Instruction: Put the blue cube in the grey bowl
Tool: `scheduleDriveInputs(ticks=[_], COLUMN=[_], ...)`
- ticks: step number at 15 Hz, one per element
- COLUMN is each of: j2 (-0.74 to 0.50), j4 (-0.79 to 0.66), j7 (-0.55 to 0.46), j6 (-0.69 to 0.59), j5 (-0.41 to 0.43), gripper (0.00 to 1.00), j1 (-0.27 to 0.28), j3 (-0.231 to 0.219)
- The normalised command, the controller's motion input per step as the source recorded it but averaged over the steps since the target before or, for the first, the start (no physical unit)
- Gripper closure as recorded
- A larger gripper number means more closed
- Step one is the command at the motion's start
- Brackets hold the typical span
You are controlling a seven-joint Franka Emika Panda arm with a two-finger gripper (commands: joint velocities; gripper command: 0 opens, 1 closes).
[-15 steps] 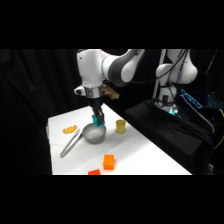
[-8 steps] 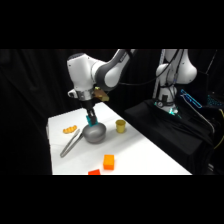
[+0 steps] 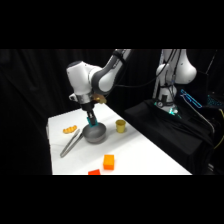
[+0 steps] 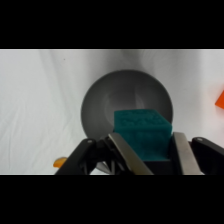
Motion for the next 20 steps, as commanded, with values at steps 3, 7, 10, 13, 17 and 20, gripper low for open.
scheduleDriveInputs(ticks=[3, 7, 10, 13, 17, 20], j2=[0.09, 0.1, 0.11, 0.12, 0.11, 0.03], j4=[0.11, 0.11, 0.12, 0.14, 0.17, 0.17], j7=[-0.2, -0.2, -0.17, -0.13, -0.12, -0.09], j6=[-0.06, 0.0, 0.06, 0.1, 0.08, -0.02], j5=[0.181, 0.185, 0.156, 0.106, 0.101, 0.056], gripper=[0.74, 0.74, 0.74, 0.16, 0.0, 0.0], j1=[-0.057, -0.065, -0.05, -0.028, -0.031, -0.013], j3=[0.01, 0.027, 0.04, 0.026, 0.023, 0.001])
